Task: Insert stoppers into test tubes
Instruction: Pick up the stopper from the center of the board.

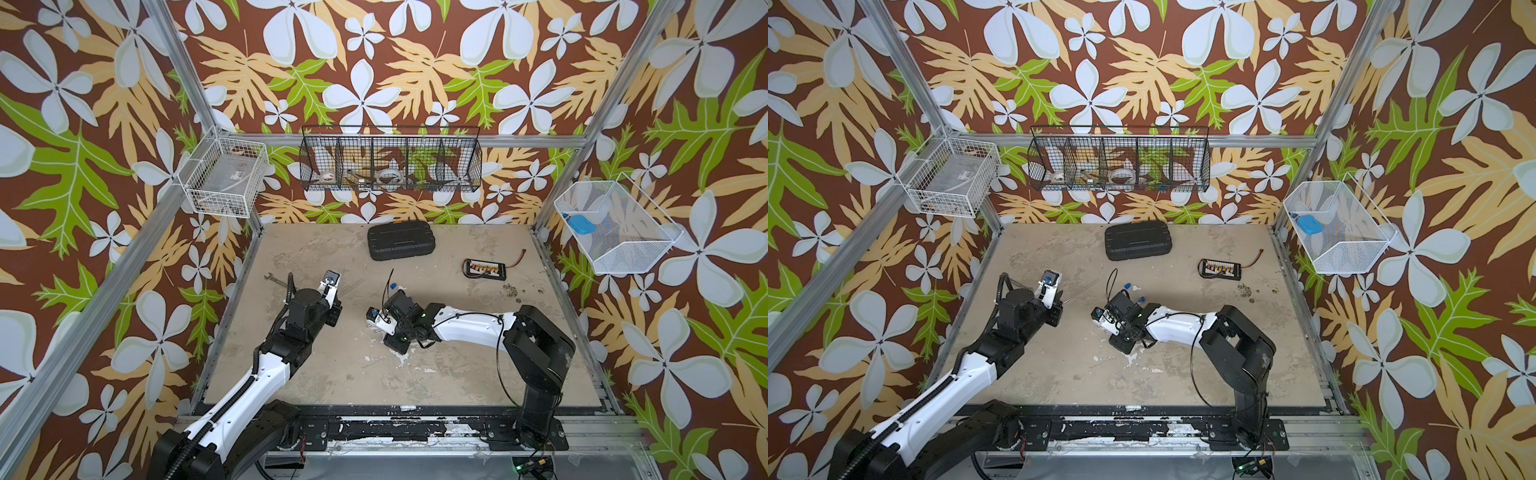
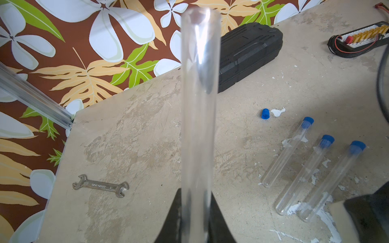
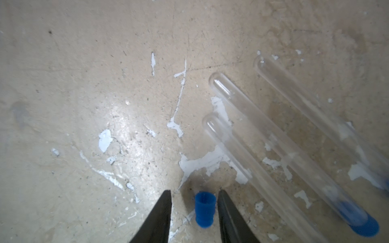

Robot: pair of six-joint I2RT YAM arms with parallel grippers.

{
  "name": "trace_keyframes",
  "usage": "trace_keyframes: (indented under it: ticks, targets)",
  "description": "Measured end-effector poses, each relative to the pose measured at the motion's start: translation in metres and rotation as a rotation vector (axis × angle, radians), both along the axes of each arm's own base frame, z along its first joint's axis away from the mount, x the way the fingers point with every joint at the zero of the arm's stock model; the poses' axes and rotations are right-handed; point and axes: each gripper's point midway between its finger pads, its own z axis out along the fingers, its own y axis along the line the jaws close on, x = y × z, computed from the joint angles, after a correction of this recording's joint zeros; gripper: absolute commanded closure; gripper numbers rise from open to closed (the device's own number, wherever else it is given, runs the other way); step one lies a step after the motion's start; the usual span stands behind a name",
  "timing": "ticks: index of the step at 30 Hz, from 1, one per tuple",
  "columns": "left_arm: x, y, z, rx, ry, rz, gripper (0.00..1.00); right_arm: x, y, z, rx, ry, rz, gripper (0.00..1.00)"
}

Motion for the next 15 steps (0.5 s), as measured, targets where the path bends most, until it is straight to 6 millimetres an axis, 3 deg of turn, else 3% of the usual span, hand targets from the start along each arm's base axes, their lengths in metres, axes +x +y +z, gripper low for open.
trace_keyframes:
  ticks: [8,15]
  targets:
    - [-0.001,0.0,-0.003,0.002,0.003,-0.001,1.0,0.004,-0.006,-0.007,-0.056,-0.013,-0.018,0.62]
    - [-0.001,0.0,-0.003,0.0,0.002,-0.002,1.0,0.0,-0.01,-0.012,-0.082,0.005,-0.016,0.7]
